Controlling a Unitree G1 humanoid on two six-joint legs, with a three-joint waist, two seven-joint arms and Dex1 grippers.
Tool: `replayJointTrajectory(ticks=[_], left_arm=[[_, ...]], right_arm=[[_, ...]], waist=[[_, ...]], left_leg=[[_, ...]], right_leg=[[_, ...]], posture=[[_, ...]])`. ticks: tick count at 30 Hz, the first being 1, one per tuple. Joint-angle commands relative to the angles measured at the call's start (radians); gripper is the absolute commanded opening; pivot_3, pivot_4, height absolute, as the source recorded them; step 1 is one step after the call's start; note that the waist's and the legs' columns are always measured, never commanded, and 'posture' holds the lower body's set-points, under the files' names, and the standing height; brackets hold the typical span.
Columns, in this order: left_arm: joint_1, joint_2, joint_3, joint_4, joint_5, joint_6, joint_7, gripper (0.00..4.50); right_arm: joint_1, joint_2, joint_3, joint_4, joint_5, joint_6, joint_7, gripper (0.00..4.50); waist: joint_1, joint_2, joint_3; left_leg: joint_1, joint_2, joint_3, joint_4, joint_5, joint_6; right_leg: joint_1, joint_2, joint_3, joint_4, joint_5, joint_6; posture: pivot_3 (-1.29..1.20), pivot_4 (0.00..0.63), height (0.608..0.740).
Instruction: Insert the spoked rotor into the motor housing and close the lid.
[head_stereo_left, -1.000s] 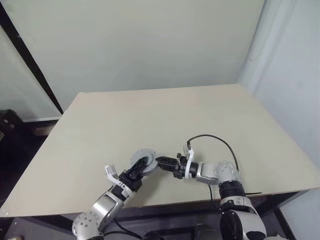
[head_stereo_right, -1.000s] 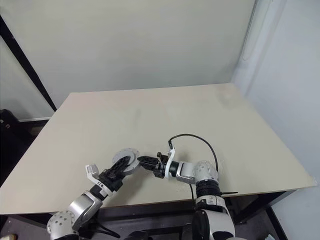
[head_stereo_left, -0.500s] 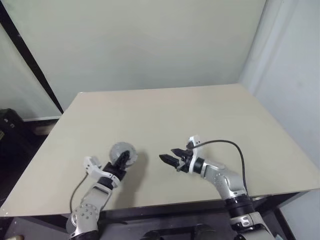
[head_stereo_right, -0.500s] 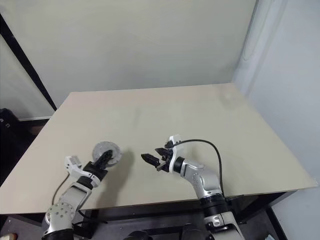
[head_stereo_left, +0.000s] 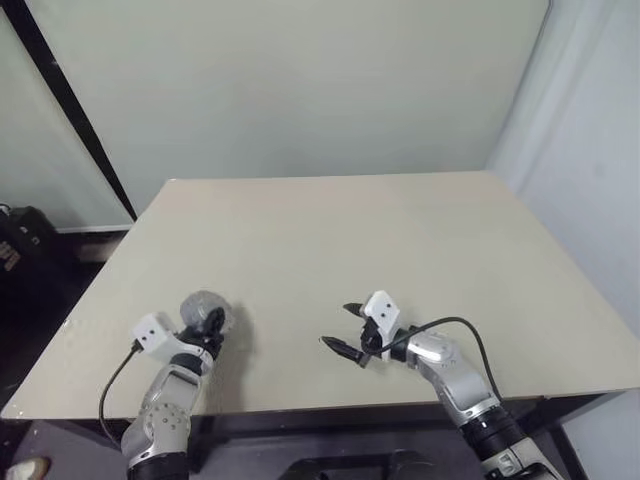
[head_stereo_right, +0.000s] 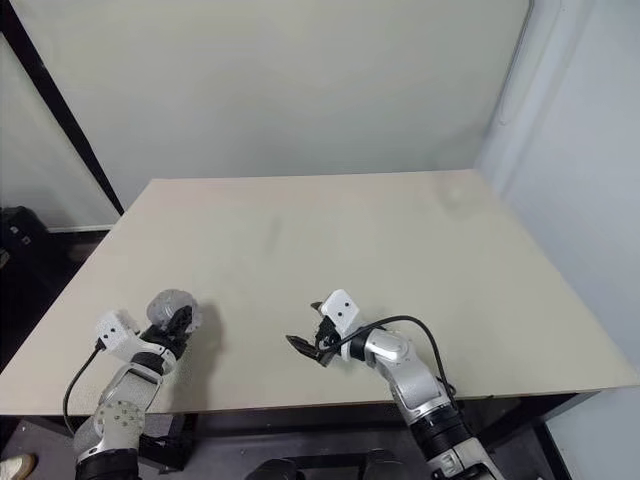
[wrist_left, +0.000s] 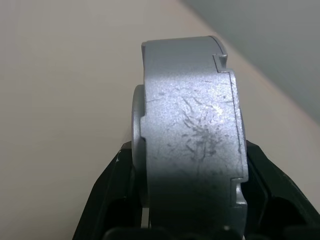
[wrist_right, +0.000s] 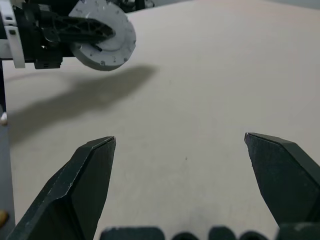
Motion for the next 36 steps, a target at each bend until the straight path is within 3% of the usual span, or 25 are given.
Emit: replayJointTrajectory(ticks=[1,6,7,23,29,36], left_arm=[[-0.045,0.016,0.025,0.001,0.030,-0.052,0.019,2.74],[-0.049,0.020,0.038,0.029,0.080,-0.093,0.059,4.37],[-0.047,0.021,0.039,0.028,0.090,-0.098,0.065,4.46],[0.123,0.047,-0.034,-0.246,0.297,-0.111,0.160,4.46],[0.155,0.133,-0.198,-0.387,0.305,-0.091,-0.073,4.46],[0.072,0.212,-0.420,-0.450,0.295,0.016,-0.301,4.46]], right_arm=[[-0.016,-0.004,-0.002,-0.025,-0.015,-0.028,-0.002,4.50],[-0.021,-0.007,-0.002,-0.018,-0.025,-0.032,-0.001,4.50],[-0.022,-0.007,-0.002,-0.016,-0.027,-0.032,-0.001,4.50],[-0.040,-0.017,-0.028,0.036,-0.033,-0.059,-0.005,4.50],[-0.039,-0.040,-0.123,0.038,0.011,-0.051,-0.031,4.50],[-0.002,-0.117,-0.219,-0.004,0.079,-0.043,0.025,4.50]], waist=[[0.002,-0.001,0.000],[0.005,-0.002,0.000],[0.005,-0.002,0.000],[0.006,-0.002,0.000],[0.007,-0.002,0.000],[0.001,0.000,0.000]], left_leg=[[0.000,0.000,0.000,0.000,0.000,0.000],[0.001,0.000,0.000,0.001,0.000,0.000],[0.001,0.000,0.000,0.001,0.000,0.000],[0.002,0.000,0.000,0.001,0.000,0.000],[0.002,0.000,0.000,0.002,0.000,0.000],[0.002,0.000,0.001,0.002,0.000,0.000]], right_leg=[[0.000,0.000,0.000,0.000,0.000,0.000],[0.002,0.000,0.000,0.000,0.000,0.000],[0.002,0.000,0.000,0.000,0.000,0.000],[0.003,0.000,0.000,0.001,0.000,0.000],[0.003,0.000,0.000,0.001,-0.001,-0.002],[0.003,0.000,0.000,0.002,-0.001,-0.002]], posture=[[0.00,0.000,0.740],[0.00,0.000,0.740],[0.00,0.000,0.740],[0.00,0.000,0.740],[0.00,0.000,0.740],[0.00,0.000,0.740]])
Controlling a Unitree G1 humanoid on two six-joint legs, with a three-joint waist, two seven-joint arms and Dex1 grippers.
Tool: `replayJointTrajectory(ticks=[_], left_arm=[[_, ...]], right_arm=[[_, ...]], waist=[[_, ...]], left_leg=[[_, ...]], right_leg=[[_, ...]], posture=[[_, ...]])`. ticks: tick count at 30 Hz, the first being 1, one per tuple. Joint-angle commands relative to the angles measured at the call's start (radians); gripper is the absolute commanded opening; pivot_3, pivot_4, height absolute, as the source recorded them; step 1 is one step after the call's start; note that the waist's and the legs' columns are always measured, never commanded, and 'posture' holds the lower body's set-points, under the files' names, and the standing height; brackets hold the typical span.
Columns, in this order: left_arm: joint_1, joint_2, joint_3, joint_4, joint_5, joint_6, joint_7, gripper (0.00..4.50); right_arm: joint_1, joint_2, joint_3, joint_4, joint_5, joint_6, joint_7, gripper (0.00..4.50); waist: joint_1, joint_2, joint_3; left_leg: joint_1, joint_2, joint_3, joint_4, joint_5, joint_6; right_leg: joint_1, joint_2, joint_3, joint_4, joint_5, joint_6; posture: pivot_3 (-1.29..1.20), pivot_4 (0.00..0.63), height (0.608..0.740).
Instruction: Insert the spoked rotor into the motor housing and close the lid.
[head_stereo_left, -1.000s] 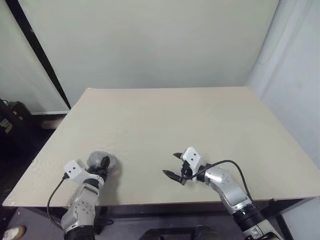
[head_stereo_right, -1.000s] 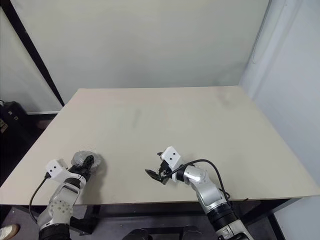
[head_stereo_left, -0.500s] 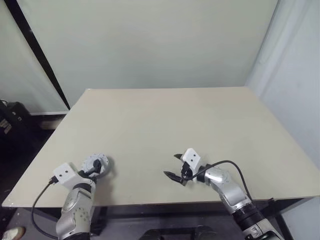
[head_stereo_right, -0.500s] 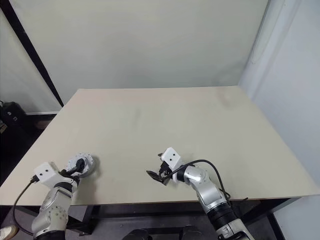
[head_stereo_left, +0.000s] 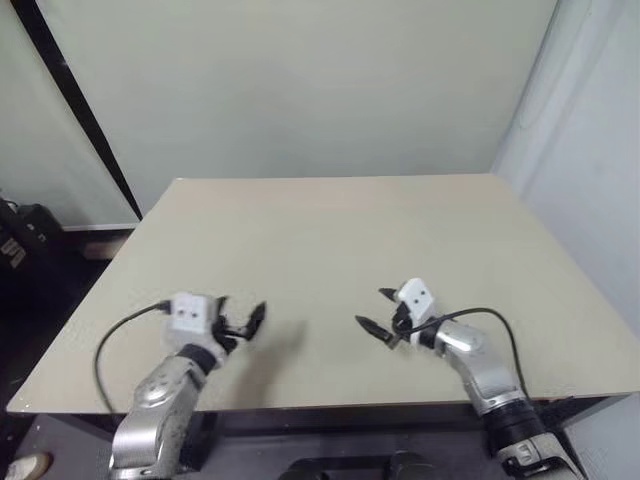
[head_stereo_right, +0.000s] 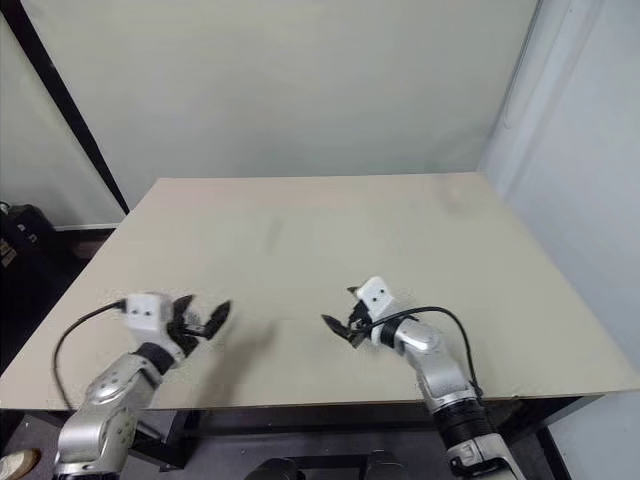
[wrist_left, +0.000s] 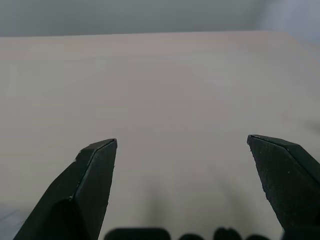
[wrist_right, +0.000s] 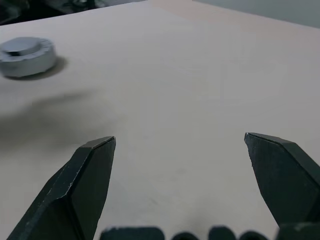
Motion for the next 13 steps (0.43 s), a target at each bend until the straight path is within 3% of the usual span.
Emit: replayJointTrajectory(ticks=[1,6,13], left_arm=[[-0.049,0.016,-0.065,-0.038,0.003,0.039,-0.057,4.46],[-0.116,0.001,-0.142,0.050,0.059,0.014,-0.095,4.46],[-0.132,-0.042,-0.143,0.106,0.077,-0.013,-0.095,4.46]], right_arm=[[0.007,-0.029,-0.044,-0.048,0.047,-0.006,0.034,4.50],[0.046,-0.071,-0.097,-0.067,0.069,-0.018,0.031,4.50],[0.078,-0.072,-0.137,-0.067,0.065,-0.039,-0.025,4.50]], waist=[[-0.001,0.000,0.000],[-0.001,0.001,0.000],[0.000,0.001,0.000]], left_leg=[[0.000,0.000,0.000,0.000,0.000,0.000],[0.001,0.000,0.000,-0.001,0.000,0.000],[0.000,0.000,0.001,0.001,0.000,0.000]], right_leg=[[0.000,0.000,0.000,0.000,0.000,0.001],[0.000,0.000,0.000,0.000,0.001,0.002],[0.000,0.000,0.001,0.001,0.001,0.002]], posture=[[0.00,0.000,0.740],[0.00,0.000,0.740],[0.00,0.000,0.740]])
